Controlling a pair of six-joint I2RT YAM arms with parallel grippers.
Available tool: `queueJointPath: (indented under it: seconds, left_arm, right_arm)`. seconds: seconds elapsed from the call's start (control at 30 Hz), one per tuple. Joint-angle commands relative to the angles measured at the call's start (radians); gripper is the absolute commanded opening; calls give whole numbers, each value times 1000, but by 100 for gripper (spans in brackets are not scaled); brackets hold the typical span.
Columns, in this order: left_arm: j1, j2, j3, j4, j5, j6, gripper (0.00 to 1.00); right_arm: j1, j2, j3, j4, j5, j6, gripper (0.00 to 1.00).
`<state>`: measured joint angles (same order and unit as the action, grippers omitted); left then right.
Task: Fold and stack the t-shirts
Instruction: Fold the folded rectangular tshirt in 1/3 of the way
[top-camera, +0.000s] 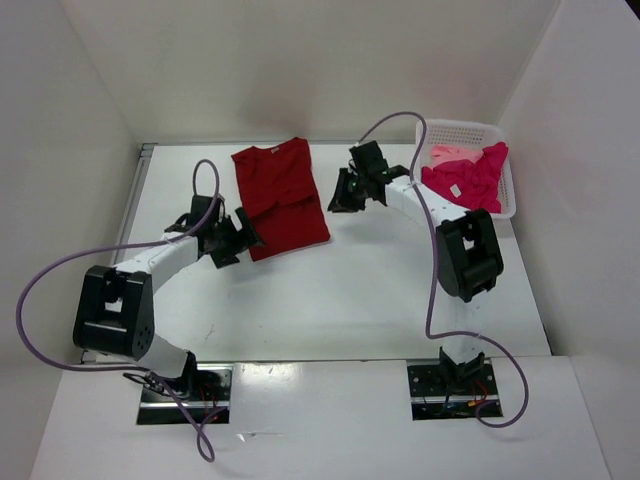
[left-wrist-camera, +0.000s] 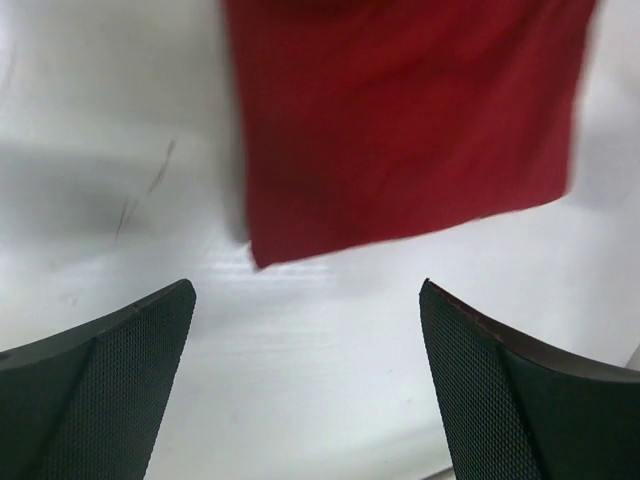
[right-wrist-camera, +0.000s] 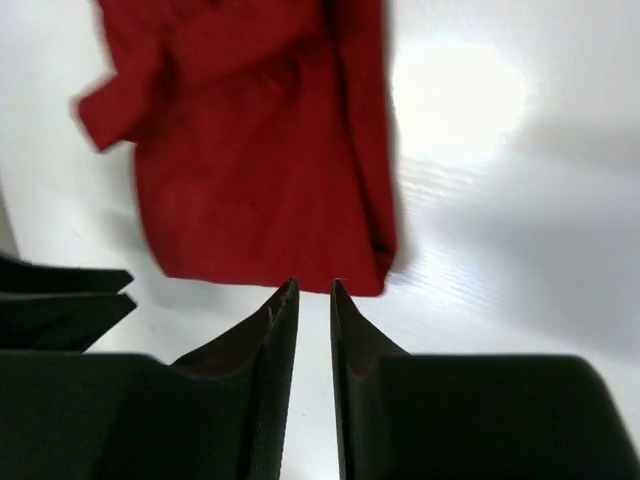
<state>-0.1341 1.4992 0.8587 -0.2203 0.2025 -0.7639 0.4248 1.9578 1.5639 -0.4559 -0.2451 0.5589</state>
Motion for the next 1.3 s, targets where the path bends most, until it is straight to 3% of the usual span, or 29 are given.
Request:
queueJointPath:
  seconds: [0.0,0.1,0.2,0.3,0.43,0.57,0.73,0.9,1.1,1.17,1.23,1.27]
  left_arm:
    - [-7,30,-12,76,28,-28,100]
    - [-7,71,-12,102,28,-33,100]
    - [-7,96,-3,119,28,-38,93]
    - [-7,127,6,132,33,-38,78]
    - [-16,145,16,141,36,-38,66]
    - [-16,156,16,138,5,-38,52]
    - [-16,132,5,137,-9,-38,29]
    - [-16,45,-30,98,-6,-28,14]
    - [-16,-201,-187,-38,76,-8,12]
    - [-16,-338,-237,-115,84,-8,19]
    - [-25,-443,-237,-165,103,-17,37]
    - [-25,-444,-212,-183,116,-17,41]
  right_arm:
    - [-6,24,-94,83,-15,-14,44]
    - [-6,75,-94,88,-61,-24,58]
    - [-6,117,-90,101,-97,-24,59]
    - [-6,133,-91,129,-122,5,49]
    - [-2,154,-99,162,-161,25,39]
    - [18,135,-125,169,-127,54,3]
    - [45,-17,-304,160,-51,110,1]
    - [84,-176,-534,151,-30,153,1]
    - [189,-421,-746,131,3,249,1]
    - [198,-511,-788,95,37,269,12]
    - [198,-588,-787,48,85,269,32]
    - [198,-603,-768,33,96,260,36]
